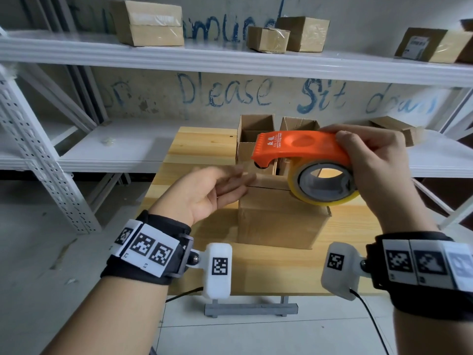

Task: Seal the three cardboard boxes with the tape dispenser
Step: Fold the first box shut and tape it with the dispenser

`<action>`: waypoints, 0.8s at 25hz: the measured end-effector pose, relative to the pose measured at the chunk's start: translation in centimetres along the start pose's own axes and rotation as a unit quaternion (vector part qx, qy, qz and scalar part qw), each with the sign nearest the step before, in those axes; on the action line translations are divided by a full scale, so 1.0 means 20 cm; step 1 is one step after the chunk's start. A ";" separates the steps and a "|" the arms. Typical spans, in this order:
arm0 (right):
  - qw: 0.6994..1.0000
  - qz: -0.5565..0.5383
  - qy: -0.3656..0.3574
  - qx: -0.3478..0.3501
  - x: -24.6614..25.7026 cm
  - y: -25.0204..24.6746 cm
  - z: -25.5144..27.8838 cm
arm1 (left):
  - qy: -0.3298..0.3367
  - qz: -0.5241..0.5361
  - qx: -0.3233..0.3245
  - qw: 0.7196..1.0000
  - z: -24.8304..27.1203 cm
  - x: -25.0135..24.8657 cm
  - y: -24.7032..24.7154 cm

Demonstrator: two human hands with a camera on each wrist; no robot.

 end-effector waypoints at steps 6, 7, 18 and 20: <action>0.999 0.004 -0.015 0.039 0.02 0.01 0.01 | 0.061 -0.051 -0.066 0.995 0.04 -0.21 -0.13; 0.999 0.003 -0.018 0.039 0.02 0.01 0.00 | 0.066 -0.059 -0.069 0.994 0.04 -0.22 -0.13; 0.998 -0.008 -0.029 0.051 0.04 -0.02 0.00 | 0.069 -0.083 -0.085 0.991 0.08 -0.26 -0.15; 0.998 -0.018 -0.026 0.048 0.03 -0.03 -0.01 | 0.066 -0.076 -0.085 0.991 0.08 -0.26 -0.15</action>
Point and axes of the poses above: each hand's wrist, its own z-axis away from the middle knuckle, its own y-axis out of the palm, x = y × z, the point moved 7 cm from there along -z, towards the middle knuckle, and after that the axes turned 10 degrees about y, right-handed, at the moved point
